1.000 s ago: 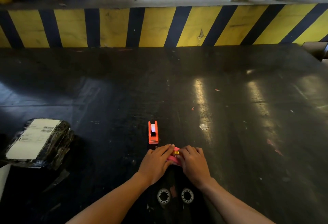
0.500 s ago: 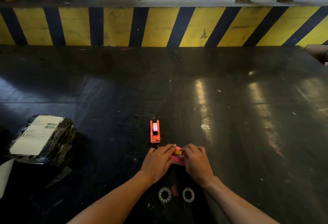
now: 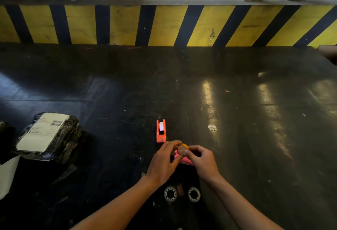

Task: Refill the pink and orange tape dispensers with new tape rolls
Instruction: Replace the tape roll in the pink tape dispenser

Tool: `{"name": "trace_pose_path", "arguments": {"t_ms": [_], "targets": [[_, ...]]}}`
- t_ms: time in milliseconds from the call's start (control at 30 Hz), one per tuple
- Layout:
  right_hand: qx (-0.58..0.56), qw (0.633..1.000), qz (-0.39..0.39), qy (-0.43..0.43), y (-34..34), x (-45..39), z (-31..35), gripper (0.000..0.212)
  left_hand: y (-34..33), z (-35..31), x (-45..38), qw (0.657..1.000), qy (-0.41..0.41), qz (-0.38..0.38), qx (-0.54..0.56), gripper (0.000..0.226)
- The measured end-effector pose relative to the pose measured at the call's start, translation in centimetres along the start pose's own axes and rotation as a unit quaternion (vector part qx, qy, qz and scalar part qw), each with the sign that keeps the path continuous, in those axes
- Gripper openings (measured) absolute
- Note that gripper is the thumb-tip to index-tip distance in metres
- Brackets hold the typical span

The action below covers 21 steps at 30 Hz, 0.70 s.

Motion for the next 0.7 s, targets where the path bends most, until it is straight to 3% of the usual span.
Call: {"name": "trace_pose_path", "arguments": {"t_ms": [200, 400, 533, 600, 700], "targets": [[-0.09, 0.994, 0.036, -0.057, 0.4, 1.0, 0.1, 0.022, -0.1, -1.1, 1.0, 0.998, -0.039, -0.023, -0.04, 0.035], [-0.115, 0.991, 0.015, -0.071, 0.9, 1.8, -0.9, 0.014, -0.8, -1.4, 1.6, 0.998, -0.038, -0.036, -0.028, 0.027], [-0.1, 0.993, -0.033, -0.061, 0.9, 2.2, -1.6, 0.01, -1.2, -1.6, 2.1, 0.998, -0.009, -0.051, 0.037, 0.022], [-0.035, 0.993, -0.095, -0.052, 1.8, 2.3, -2.1, 0.004, -1.2, -1.7, 2.4, 0.995, 0.008, -0.07, 0.077, 0.023], [0.203, 0.969, -0.144, 0.002, 3.9, 2.6, -2.6, 0.009, -0.5, -1.3, 2.6, 0.987, 0.028, -0.106, 0.115, 0.021]]}}
Point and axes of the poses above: each hand's wrist, its own x-axis away from the middle knuckle, its own y-axis out of the back of the hand, z = x × y, the point moved 4 cm from there along -x, towards the middle knuckle, and after that the axes turned 4 degrees about x, right-handed, at the moved point
